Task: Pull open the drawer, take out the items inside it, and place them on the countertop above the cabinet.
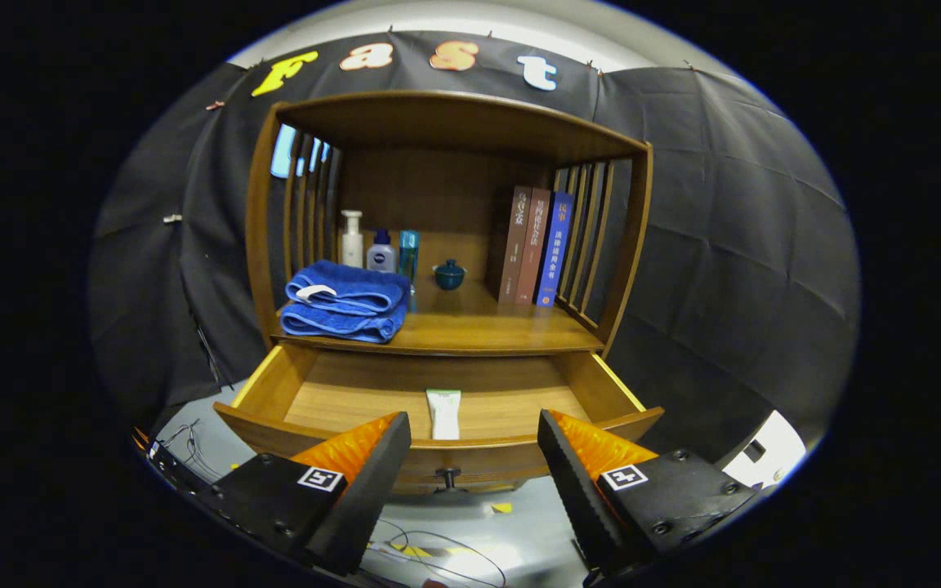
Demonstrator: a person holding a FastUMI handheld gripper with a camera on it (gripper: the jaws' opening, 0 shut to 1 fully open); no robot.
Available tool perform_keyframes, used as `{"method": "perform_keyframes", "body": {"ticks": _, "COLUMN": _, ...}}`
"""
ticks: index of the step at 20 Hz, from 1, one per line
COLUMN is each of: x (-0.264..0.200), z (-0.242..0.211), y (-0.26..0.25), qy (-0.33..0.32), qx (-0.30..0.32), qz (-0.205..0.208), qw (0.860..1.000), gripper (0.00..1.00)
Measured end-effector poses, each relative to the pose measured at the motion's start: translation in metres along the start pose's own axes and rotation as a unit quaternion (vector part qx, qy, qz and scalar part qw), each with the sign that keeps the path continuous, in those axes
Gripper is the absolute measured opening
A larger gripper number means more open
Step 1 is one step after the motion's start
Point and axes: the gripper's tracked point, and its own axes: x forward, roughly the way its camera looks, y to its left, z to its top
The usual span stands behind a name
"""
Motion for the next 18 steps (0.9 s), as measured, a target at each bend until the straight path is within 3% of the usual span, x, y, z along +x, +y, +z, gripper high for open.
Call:
{"method": "perform_keyframes", "body": {"ticks": 5, "x": 0.055, "z": 0.006, "y": 0.0, "qy": 0.101, "qx": 0.0, "qz": -0.035, "qw": 0.994, "gripper": 0.96}}
{"method": "perform_keyframes", "body": {"ticks": 8, "x": 0.094, "z": 0.009, "y": 0.016, "qy": 0.142, "qx": 0.017, "qz": -0.017, "qw": 0.99, "gripper": 0.96}}
{"method": "perform_keyframes", "body": {"ticks": 12, "x": 0.143, "z": -0.022, "y": 0.027, "qy": 0.237, "qx": 0.037, "qz": 0.0, "qw": 0.971, "gripper": 0.97}}
{"method": "perform_keyframes", "body": {"ticks": 18, "x": 0.199, "z": -0.074, "y": 0.038, "qy": 0.34, "qx": 0.015, "qz": 0.025, "qw": 0.94, "gripper": 0.97}}
